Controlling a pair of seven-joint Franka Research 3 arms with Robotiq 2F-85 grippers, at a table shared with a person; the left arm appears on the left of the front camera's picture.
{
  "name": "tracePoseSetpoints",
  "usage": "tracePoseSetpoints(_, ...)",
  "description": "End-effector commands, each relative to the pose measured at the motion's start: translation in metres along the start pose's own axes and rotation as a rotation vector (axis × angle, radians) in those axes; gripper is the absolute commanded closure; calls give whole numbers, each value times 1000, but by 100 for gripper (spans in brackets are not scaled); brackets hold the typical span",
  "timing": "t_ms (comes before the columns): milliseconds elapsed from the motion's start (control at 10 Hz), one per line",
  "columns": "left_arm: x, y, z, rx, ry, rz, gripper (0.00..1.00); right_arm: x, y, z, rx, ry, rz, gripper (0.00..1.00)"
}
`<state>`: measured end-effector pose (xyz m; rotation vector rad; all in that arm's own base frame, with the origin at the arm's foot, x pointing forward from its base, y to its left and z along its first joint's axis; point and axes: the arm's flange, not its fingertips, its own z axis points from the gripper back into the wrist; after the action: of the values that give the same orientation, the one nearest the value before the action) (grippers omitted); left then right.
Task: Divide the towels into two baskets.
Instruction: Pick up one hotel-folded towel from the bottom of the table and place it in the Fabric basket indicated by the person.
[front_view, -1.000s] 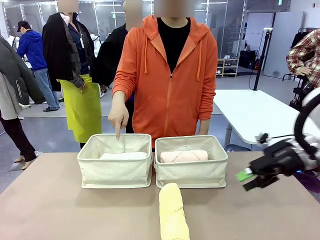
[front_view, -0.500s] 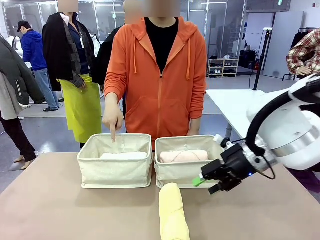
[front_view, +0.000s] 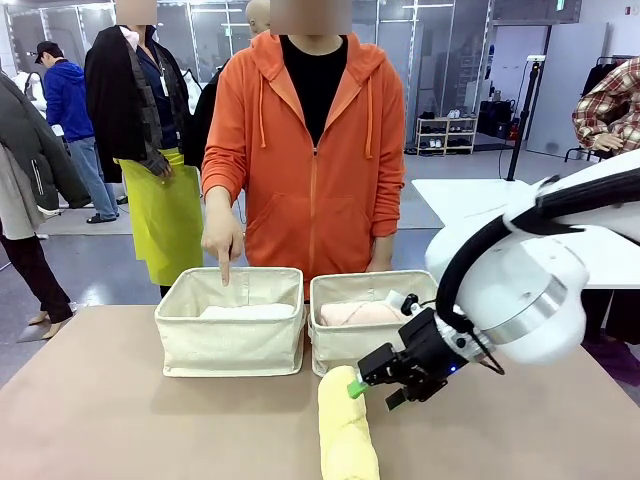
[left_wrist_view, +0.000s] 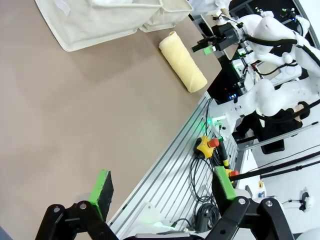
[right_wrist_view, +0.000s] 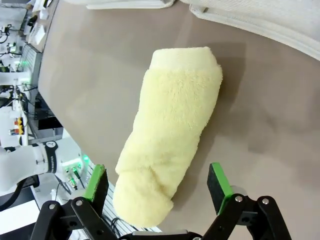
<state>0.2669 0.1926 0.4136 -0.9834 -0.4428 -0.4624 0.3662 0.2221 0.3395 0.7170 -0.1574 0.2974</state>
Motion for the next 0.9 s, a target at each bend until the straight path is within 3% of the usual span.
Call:
tracePoseSetpoints(0,1,-3,3,2,-8,-9,0,6,7,-26,-57,-8,-18,0)
tracePoseSetpoints(400,1,-3,3,2,-8,-9,0,6,19,-65,-72,-6,5,0)
tracePoseSetpoints(800,1,-3,3,2,-8,-9,0,7,22,-80,-79,58,30,0)
